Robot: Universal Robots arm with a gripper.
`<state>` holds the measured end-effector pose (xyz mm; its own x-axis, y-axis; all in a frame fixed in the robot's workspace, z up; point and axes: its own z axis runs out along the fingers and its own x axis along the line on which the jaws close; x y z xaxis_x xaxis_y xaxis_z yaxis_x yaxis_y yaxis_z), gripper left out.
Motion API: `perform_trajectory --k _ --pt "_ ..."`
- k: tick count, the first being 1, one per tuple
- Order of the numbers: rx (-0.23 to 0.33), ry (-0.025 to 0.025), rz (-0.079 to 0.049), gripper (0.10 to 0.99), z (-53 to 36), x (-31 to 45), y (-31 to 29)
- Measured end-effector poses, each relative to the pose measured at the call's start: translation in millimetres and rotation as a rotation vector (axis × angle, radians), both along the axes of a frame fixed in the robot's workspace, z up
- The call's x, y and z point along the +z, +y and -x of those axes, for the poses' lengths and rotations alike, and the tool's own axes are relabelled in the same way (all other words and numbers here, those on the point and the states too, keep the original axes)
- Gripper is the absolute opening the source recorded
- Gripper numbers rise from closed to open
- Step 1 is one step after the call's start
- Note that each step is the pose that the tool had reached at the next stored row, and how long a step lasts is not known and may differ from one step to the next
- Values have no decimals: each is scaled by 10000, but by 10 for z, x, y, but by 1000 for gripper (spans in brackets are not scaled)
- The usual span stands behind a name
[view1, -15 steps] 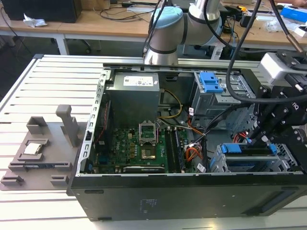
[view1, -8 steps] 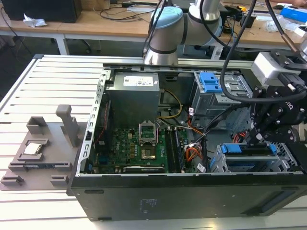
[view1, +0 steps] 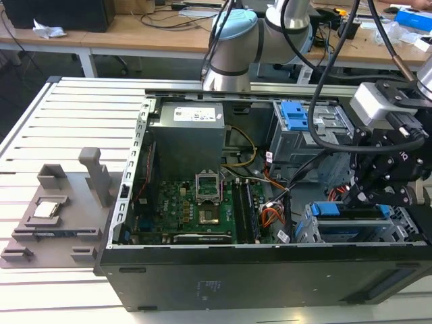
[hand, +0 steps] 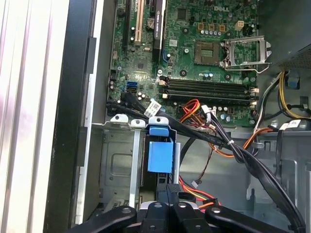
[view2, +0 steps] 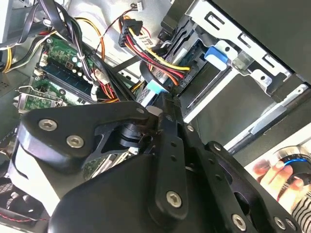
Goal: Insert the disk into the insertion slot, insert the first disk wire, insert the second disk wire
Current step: 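Insert the second disk wire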
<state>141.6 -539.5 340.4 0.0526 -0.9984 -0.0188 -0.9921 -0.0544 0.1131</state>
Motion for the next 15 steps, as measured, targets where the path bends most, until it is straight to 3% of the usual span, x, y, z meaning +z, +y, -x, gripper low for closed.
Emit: perform_trajectory --k 4,6,15 --pt "2 1 6 106 -1 213 0" --pt "2 1 7 106 -1 281 0" --pt "2 0 6 106 -1 293 0"
